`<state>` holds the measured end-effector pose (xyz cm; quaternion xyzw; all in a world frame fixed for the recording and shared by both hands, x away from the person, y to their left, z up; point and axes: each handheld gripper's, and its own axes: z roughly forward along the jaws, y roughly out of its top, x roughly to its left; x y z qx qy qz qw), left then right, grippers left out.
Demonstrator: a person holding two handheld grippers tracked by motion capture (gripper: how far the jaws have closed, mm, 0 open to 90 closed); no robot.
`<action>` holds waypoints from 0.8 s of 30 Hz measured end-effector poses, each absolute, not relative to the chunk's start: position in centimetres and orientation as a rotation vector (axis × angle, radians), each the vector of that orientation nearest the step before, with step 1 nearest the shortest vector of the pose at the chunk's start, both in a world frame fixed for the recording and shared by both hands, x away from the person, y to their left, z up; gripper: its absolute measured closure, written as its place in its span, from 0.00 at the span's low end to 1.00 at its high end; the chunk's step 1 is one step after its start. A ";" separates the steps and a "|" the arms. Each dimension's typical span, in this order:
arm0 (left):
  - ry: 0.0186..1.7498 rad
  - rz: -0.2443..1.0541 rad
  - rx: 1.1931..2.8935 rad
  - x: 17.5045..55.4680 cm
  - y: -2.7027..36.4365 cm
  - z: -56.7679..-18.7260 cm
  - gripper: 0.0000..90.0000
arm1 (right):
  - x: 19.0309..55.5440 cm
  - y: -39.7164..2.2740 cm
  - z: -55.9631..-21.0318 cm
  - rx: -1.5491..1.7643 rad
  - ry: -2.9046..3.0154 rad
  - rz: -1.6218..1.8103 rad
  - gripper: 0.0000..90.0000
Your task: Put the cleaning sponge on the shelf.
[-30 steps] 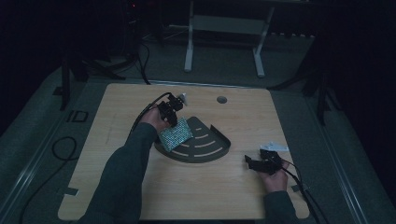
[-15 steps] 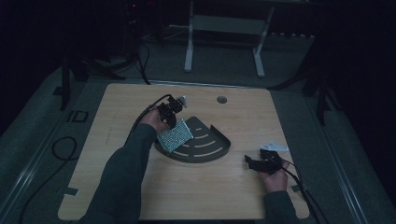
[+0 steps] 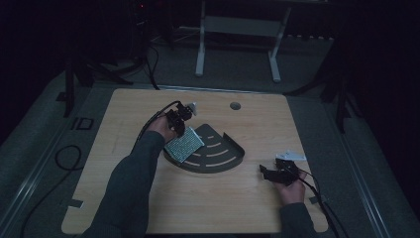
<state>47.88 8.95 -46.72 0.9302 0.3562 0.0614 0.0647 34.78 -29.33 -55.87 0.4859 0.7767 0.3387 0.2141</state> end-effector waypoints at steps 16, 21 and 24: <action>1.068 0.175 2.807 47.7 9.0 -46.8 1.00 | 34.8 -29.3 -55.9 1.349 2.155 0.939 0.26; 1.063 0.166 2.755 47.5 9.5 -45.9 1.00 | 34.8 -29.3 -55.9 1.349 2.155 0.939 0.26; 1.054 0.144 2.680 47.2 10.4 -44.8 0.97 | 34.8 -29.3 -55.9 1.348 2.155 0.939 0.26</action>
